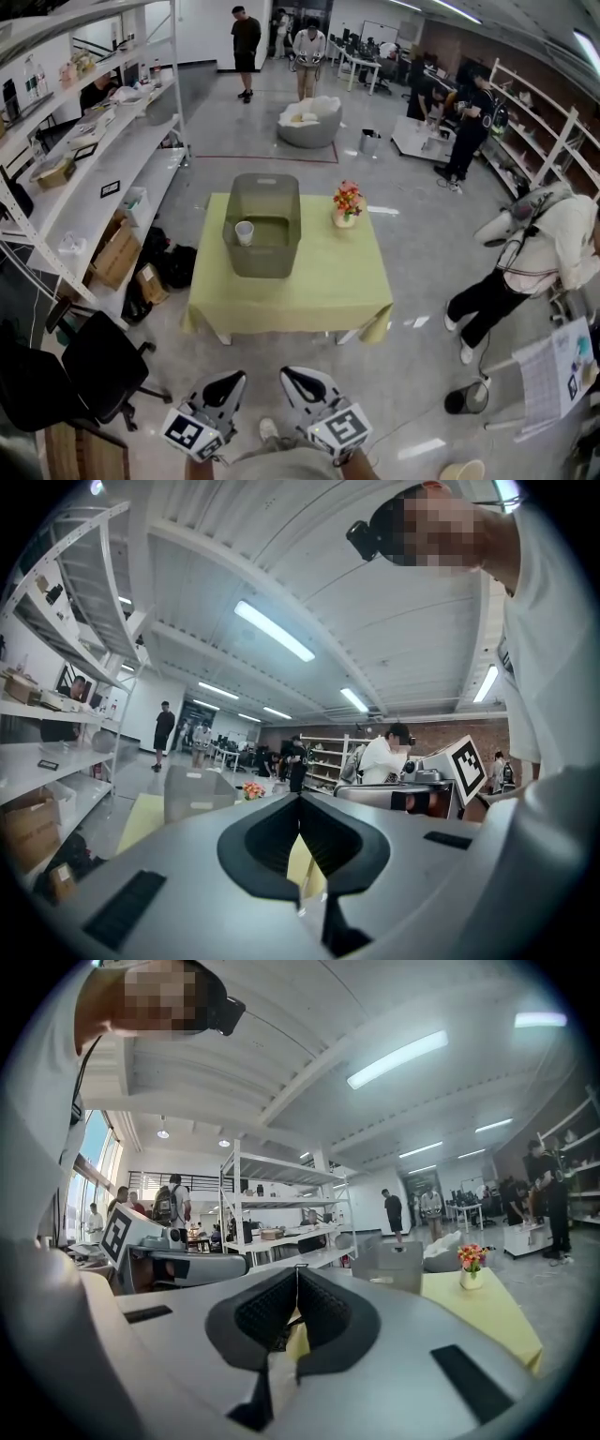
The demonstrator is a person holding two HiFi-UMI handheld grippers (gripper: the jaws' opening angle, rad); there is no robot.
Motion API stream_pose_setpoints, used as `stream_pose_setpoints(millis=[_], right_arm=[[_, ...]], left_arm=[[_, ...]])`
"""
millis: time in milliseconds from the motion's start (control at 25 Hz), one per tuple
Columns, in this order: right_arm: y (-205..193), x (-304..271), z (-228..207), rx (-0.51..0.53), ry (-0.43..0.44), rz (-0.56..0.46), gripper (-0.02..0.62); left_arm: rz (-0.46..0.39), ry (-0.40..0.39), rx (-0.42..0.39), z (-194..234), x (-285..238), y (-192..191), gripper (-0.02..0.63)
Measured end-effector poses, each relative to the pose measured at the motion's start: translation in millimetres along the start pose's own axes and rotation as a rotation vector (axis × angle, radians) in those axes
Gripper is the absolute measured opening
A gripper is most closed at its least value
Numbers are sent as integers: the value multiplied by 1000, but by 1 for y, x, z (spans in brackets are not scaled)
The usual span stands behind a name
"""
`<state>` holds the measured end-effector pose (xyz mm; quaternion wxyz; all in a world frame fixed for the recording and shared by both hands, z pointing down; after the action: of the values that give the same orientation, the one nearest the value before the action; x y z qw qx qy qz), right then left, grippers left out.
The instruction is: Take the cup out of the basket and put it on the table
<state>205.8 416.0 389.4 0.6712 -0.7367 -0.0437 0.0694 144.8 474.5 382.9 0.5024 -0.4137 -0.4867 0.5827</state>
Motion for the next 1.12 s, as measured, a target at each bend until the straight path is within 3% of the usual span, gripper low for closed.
stream_pose_setpoints(millis=[400, 1120], right_arm=[[6, -27, -22, 2, -15, -1, 8], [13, -97, -108, -14, 97, -1, 8]], left_arm=[[0, -3, 14, 29, -22, 4, 8], [17, 107, 21, 95, -107, 7, 8]])
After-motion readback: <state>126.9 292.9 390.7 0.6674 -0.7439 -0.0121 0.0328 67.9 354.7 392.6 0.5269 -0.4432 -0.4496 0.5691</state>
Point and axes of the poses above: the fingertips, and each gripper's own axes: x backward along the fingers, z to its left, y out of its top, the point moved 1 cm from there along x, backward along the fingers, and after that the axes turned 3 degrees about -z, right-handed, at the moved point
